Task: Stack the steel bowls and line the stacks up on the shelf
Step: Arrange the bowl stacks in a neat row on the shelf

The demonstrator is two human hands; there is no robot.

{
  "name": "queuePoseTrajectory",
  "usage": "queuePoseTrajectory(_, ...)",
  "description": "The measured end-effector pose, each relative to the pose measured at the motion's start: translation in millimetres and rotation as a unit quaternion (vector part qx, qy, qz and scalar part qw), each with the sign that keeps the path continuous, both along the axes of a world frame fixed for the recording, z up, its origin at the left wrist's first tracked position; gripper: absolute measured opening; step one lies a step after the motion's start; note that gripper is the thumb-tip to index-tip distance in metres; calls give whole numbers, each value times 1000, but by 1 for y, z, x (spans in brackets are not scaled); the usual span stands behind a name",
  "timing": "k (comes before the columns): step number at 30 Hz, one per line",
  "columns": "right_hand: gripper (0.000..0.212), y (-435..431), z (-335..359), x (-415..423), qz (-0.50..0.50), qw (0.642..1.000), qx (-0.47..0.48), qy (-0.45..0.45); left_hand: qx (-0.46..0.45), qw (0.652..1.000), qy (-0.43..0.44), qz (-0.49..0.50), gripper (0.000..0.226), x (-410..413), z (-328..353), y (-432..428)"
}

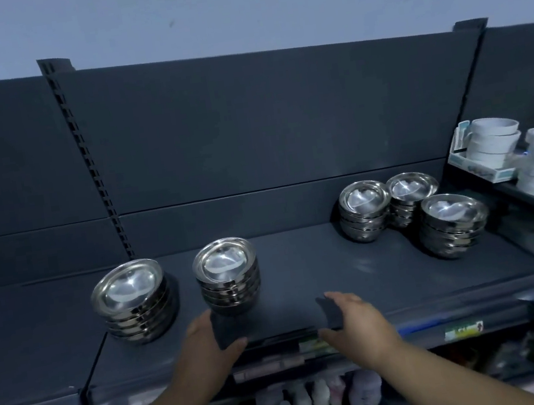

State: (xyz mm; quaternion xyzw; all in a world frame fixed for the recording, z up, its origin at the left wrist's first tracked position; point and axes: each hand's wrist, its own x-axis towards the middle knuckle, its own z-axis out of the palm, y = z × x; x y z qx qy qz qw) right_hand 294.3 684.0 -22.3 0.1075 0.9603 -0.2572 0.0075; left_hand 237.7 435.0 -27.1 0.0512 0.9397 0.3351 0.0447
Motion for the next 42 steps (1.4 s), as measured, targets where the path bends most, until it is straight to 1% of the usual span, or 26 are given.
queuePoseTrajectory(4,72,50,-3,53,0,998,52,-24,-53,998,-3,-19,85,43,-1,41)
queuePoseTrajectory(6,74,79,-4,82,-3,997,72,-41,-66,996,-7,-52,83,66,-2,70)
queuePoseTrajectory(9,77,124,-7,129,-22,994,94,-60,-73,992,8,-99,73,97,-5,116)
queuePoseTrajectory(13,77,178,-8,184,-54,992,86,-70,-89,986,22,-136,80,132,-9,175)
queuePoseTrajectory(15,79,202,-7,204,-72,992,80,-71,-86,985,24,-150,79,144,-10,203)
queuePoseTrajectory(20,77,249,-3,228,-113,989,73,-58,-91,978,36,-183,82,150,-7,261)
queuePoseTrajectory(26,77,277,-7,205,-133,989,50,-43,-76,974,55,-205,82,115,-3,310)
queuePoseTrajectory(32,77,300,-4,129,-138,989,49,-30,-23,972,67,-223,77,34,-2,350)
queuePoseTrajectory(37,73,317,8,58,-144,988,44,-23,-51,967,74,-239,82,-35,-2,372)
queuePoseTrajectory(42,77,333,12,8,-154,987,32,-18,-38,967,49,-249,85,-73,-8,392)
